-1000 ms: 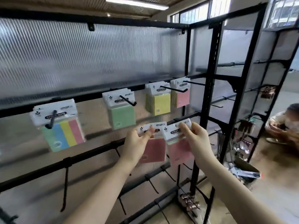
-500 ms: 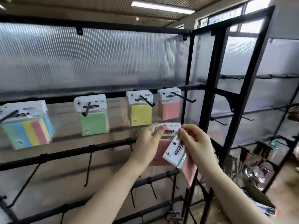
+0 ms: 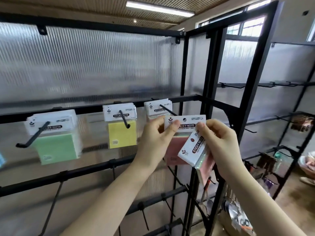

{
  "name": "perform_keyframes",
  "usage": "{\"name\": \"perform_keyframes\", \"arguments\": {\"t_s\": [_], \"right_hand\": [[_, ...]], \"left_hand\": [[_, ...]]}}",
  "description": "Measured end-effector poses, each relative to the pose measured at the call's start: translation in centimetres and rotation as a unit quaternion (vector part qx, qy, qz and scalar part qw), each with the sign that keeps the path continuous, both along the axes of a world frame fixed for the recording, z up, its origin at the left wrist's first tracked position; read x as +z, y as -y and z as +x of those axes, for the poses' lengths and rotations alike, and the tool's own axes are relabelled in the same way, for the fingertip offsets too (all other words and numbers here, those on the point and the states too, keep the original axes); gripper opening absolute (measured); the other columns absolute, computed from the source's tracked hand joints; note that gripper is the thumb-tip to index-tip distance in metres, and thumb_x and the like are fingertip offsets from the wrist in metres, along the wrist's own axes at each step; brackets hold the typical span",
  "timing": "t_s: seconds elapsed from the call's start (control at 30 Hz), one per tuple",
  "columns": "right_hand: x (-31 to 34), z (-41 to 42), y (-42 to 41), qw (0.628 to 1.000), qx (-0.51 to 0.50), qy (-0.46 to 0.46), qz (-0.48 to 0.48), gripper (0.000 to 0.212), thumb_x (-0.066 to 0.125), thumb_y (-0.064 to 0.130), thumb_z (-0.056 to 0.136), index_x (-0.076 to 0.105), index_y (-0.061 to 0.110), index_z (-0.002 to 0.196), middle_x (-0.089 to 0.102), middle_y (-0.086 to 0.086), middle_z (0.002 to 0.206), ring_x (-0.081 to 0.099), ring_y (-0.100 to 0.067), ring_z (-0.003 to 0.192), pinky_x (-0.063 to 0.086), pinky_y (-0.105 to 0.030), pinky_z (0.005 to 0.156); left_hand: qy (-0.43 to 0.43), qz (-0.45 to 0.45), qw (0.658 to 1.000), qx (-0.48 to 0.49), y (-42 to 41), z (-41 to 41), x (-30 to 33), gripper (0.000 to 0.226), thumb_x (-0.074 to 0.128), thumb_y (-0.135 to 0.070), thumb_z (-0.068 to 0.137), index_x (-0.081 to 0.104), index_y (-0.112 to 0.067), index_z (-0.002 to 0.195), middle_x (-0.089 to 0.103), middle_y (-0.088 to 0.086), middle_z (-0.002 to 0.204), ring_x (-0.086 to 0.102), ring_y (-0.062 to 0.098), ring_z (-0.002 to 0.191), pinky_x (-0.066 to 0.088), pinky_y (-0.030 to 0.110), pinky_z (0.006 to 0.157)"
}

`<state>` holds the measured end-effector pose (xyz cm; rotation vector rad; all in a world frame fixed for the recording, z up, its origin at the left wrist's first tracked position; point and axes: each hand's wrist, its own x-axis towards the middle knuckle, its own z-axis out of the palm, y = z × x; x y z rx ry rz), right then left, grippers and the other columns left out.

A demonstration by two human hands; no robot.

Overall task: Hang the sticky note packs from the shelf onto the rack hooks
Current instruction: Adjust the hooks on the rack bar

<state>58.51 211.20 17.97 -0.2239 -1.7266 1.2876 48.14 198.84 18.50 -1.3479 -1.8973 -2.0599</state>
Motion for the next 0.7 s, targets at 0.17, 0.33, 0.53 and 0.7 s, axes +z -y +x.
{"name": "perform_keyframes", "arguments": {"t_s": [0.17, 0.33, 0.53, 0.7], "right_hand": [[-0.3, -1.4, -1.7, 1.000, 0.005, 0.009, -0.006, 0.021, 0.066, 0.029, 0.085, 0.064, 0.013, 0.072, 0.066, 0.003, 0.064, 0.062, -0.007, 0.058, 0.048, -0.017, 0.053], [-1.0, -2.6, -3.0, 1.000, 0.018, 0.003, -0.008, 0.020, 0.065, 0.027, 0.086, 0.064, 0.010, 0.074, 0.065, 0.005, 0.063, 0.061, -0.005, 0.056, 0.047, -0.015, 0.052], [-0.7, -3.5, -4.3, 0.995, 0.094, -0.022, -0.007, 0.024, 0.064, 0.037, 0.077, 0.063, 0.016, 0.067, 0.062, 0.007, 0.059, 0.058, -0.002, 0.053, 0.043, -0.013, 0.049], [-1.0, -5.1, -5.6, 0.985, 0.171, 0.005, -0.007, 0.027, 0.065, 0.038, 0.077, 0.062, 0.012, 0.069, 0.063, 0.005, 0.060, 0.060, -0.004, 0.053, 0.046, -0.016, 0.049]], "left_hand": [[0.003, 0.016, 1.000, -0.005, -1.6, -1.1, -0.6, 0.027, 0.059, -0.035, 0.091, 0.067, -0.009, 0.088, 0.072, 0.000, 0.087, 0.069, 0.013, 0.080, 0.054, 0.030, 0.072], [0.010, 0.023, 1.000, -0.016, -2.4, -1.6, -0.9, 0.020, 0.060, -0.039, 0.089, 0.071, -0.023, 0.090, 0.072, 0.002, 0.086, 0.069, 0.019, 0.082, 0.054, 0.031, 0.071], [0.007, 0.042, 0.999, 0.005, -3.1, -1.8, -1.2, 0.029, 0.061, -0.041, 0.089, 0.070, -0.014, 0.092, 0.071, 0.007, 0.090, 0.067, 0.025, 0.088, 0.053, 0.045, 0.079], [0.044, 0.075, 0.996, 0.027, -3.6, -1.7, -2.0, 0.012, 0.062, -0.031, 0.090, 0.073, -0.027, 0.093, 0.074, -0.003, 0.094, 0.069, 0.010, 0.088, 0.052, 0.017, 0.072]]}}
